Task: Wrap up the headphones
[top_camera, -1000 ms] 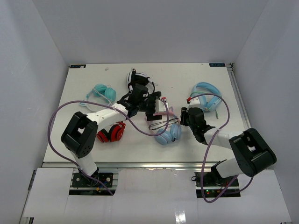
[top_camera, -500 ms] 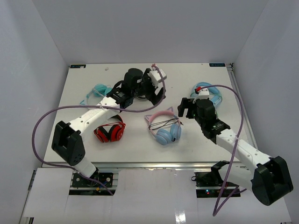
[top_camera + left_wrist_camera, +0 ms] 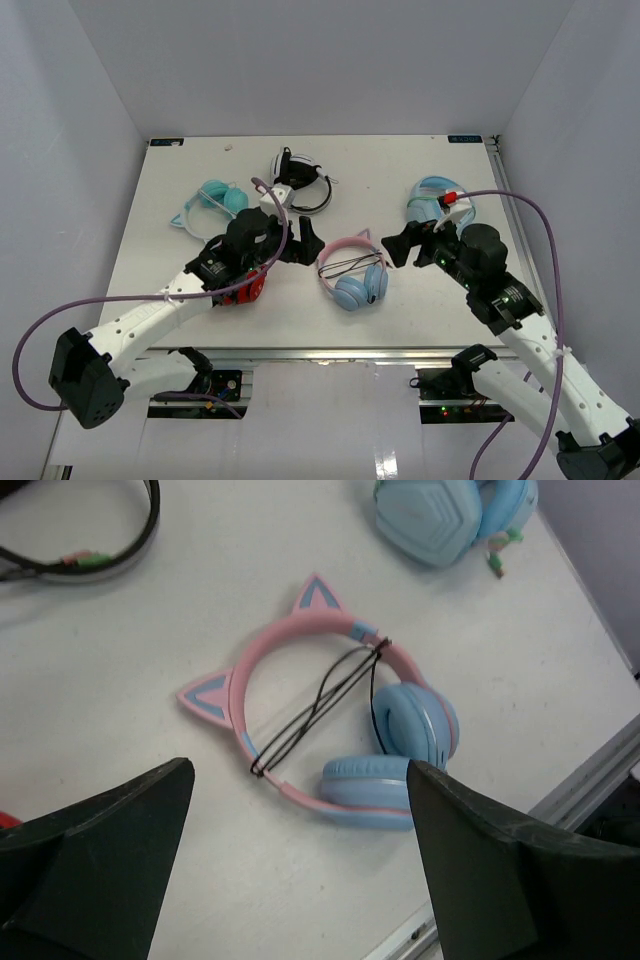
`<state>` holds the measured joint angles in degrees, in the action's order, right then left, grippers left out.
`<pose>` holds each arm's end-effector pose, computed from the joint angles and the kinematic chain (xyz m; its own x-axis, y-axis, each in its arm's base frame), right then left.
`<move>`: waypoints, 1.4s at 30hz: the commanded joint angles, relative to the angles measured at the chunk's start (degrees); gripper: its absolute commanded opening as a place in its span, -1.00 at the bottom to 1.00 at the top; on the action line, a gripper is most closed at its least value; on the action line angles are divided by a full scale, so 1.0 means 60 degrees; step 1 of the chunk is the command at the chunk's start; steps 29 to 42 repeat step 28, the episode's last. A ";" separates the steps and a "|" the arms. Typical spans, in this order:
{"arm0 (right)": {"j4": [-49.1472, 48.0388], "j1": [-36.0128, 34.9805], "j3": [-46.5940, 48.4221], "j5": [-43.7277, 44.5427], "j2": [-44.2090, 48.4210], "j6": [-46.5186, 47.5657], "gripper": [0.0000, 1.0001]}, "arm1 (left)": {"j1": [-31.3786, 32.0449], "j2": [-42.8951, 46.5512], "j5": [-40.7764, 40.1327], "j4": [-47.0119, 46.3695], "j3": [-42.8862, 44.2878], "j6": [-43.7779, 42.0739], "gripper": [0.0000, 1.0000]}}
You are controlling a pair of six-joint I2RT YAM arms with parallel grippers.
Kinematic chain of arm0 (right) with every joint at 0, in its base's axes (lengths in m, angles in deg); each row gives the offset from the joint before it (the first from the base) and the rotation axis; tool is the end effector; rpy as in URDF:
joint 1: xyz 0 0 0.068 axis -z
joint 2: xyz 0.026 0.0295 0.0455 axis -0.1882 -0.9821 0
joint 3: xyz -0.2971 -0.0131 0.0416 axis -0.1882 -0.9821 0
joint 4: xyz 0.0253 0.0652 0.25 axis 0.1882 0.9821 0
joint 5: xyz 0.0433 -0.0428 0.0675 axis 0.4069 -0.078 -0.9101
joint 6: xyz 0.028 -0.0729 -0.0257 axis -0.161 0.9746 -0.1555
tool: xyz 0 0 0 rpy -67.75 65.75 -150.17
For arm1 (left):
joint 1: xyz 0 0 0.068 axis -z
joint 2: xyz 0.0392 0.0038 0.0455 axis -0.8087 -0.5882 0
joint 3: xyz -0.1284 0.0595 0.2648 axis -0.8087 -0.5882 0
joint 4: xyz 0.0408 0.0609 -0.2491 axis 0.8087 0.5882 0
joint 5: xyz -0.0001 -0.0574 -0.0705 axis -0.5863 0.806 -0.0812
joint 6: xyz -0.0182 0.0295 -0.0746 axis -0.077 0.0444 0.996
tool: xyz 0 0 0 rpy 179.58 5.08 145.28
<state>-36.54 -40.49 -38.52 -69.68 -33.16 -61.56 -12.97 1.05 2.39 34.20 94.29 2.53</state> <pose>0.1596 0.0933 0.3463 -0.2983 0.1481 -0.9429 -0.4552 0.8462 0.2770 0.2071 -0.1804 0.3143 -0.5316 -0.0281 -0.8465 0.4986 0.7975 -0.3396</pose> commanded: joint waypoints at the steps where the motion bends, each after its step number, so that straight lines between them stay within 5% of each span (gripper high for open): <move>1: -0.0405 -0.0059 -0.0800 -0.0430 0.1166 0.0001 0.80 | 0.0986 0.1210 -0.1597 -0.1061 -0.1160 0.0200 0.96; 10: -0.0776 -0.0064 -0.1577 -0.0671 0.2155 0.0023 0.81 | 0.1414 0.2906 -0.2095 -0.2721 -0.2867 -0.0276 0.96; 42: -0.0782 -0.0067 -0.1691 -0.0383 0.2867 0.0055 0.80 | 0.1458 0.3501 -0.1439 -0.2938 -0.3130 -0.0217 0.96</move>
